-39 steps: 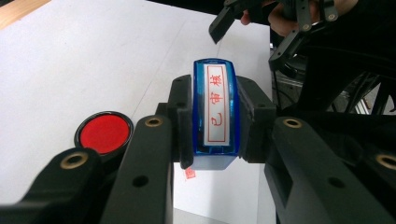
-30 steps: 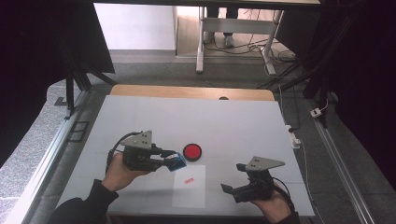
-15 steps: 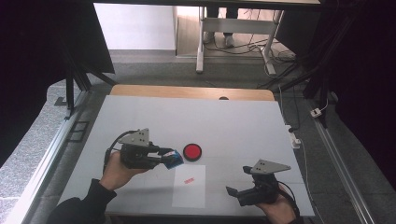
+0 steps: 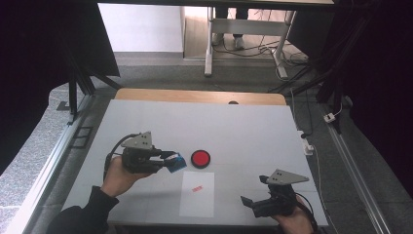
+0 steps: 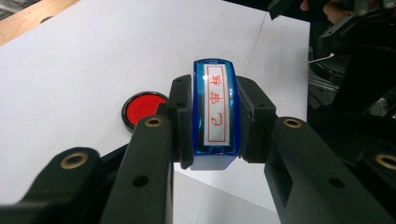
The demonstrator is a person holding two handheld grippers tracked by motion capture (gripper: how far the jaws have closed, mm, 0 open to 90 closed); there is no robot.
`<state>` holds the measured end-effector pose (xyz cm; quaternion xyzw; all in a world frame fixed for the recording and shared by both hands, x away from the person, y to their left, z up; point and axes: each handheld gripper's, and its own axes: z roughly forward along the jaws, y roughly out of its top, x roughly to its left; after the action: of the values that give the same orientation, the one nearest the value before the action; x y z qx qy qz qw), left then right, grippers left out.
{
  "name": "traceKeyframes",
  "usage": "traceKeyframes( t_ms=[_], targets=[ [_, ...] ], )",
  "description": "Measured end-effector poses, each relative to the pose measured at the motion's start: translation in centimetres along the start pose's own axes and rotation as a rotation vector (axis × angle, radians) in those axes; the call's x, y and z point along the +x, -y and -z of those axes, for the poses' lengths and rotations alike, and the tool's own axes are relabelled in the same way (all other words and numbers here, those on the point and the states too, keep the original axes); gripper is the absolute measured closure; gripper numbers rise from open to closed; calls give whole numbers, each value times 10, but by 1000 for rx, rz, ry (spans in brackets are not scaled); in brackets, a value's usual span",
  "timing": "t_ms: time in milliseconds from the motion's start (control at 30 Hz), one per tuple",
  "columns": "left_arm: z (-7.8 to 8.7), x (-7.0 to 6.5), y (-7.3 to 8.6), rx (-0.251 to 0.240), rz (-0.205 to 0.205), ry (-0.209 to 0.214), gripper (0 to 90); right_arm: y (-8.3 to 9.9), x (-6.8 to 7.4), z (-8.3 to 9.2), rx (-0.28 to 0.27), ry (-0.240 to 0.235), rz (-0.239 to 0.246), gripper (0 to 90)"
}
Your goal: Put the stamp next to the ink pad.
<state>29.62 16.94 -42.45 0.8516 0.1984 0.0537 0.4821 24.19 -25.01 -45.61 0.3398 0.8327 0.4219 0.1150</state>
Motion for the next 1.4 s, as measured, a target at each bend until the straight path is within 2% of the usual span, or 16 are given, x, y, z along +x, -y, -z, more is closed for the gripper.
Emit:
traceKeyframes(
  t_ms=[533,833,1033,1167,1400],
  targets=[
    [6,10,7,34,40,-75,703,6,-2,5,-2,32,-19,9],
    [10,16,12,50,64,-115,703,8,-3,9,0,77,-30,0],
    [11,20,18,81,74,-156,703,9,-3,11,-2,87,-37,0],
    [12,23,22,99,92,-186,703,10,-3,12,0,96,-35,0],
    [15,31,31,118,146,-229,703,10,-2,13,-5,99,-40,0]
  ],
)
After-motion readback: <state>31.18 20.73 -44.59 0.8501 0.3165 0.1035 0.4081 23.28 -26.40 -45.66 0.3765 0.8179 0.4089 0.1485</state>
